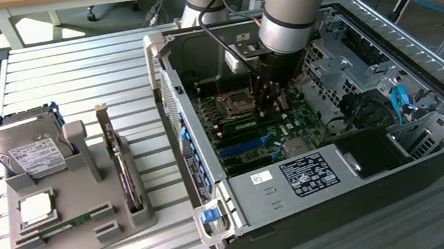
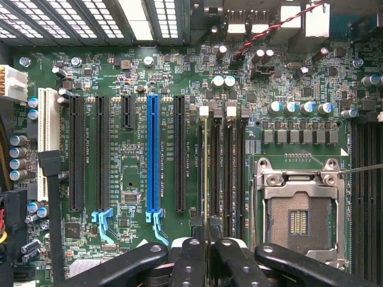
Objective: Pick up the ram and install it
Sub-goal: 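Insert the ram into the slot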
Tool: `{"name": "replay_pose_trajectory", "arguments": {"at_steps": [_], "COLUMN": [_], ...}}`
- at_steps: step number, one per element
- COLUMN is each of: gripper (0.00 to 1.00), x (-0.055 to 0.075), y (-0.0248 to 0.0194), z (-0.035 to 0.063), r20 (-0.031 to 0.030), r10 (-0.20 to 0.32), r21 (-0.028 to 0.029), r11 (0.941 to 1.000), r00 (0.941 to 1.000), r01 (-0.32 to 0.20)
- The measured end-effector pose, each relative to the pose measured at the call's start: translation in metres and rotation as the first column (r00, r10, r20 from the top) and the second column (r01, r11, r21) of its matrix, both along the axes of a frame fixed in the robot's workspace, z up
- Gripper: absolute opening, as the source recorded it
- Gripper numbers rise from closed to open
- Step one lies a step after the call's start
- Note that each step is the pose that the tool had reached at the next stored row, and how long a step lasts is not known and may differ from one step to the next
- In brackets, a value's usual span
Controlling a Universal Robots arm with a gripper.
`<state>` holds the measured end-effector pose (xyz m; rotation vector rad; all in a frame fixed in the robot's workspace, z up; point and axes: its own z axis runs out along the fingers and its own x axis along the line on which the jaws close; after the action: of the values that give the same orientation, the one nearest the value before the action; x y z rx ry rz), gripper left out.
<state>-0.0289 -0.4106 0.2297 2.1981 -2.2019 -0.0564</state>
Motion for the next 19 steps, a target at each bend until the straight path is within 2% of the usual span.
{"name": "replay_pose_trajectory", "arguments": {"at_steps": [1, 2, 3, 6, 11, 14, 15, 16, 19], "gripper": [0.19, 0.19, 0.26, 0.26, 0.26, 0.26, 0.24, 0.11, 0.11], "x": [0.000, 0.000, 0.000, 0.001, 0.001, 0.001, 0.001, 0.001, 0.001], "y": [0.0000, 0.0000, 0.0000, 0.0000, 0.0000, 0.0031, 0.0053, 0.0065, 0.0065], "z": [0.0000, 0.0000, 0.0000, 0.0012, 0.0163, 0.0194, 0.0214, 0.0247, 0.0254], "r20": [0.0000, 0.0000, 0.0000, 0.0000, 0.0000, 0.0001, 0.0002, 0.0001, 0.0002], "r10": [0.000, 0.000, 0.000, 0.000, -0.001, -0.005, -0.006, -0.006, -0.006], "r21": [0.0000, 0.0000, 0.0000, 0.0000, 0.0000, 0.0000, 0.0000, -0.0002, 0.0000], "r11": [1.0000, 1.0000, 1.0000, 1.0000, 1.0000, 1.0000, 1.0000, 1.0000, 1.0000], "r00": [1.0000, 1.0000, 1.0000, 1.0000, 1.0000, 1.0000, 1.0000, 1.0000, 1.0000], "r01": [0.000, 0.000, 0.000, 0.000, 0.001, 0.005, 0.006, 0.006, 0.006]}}
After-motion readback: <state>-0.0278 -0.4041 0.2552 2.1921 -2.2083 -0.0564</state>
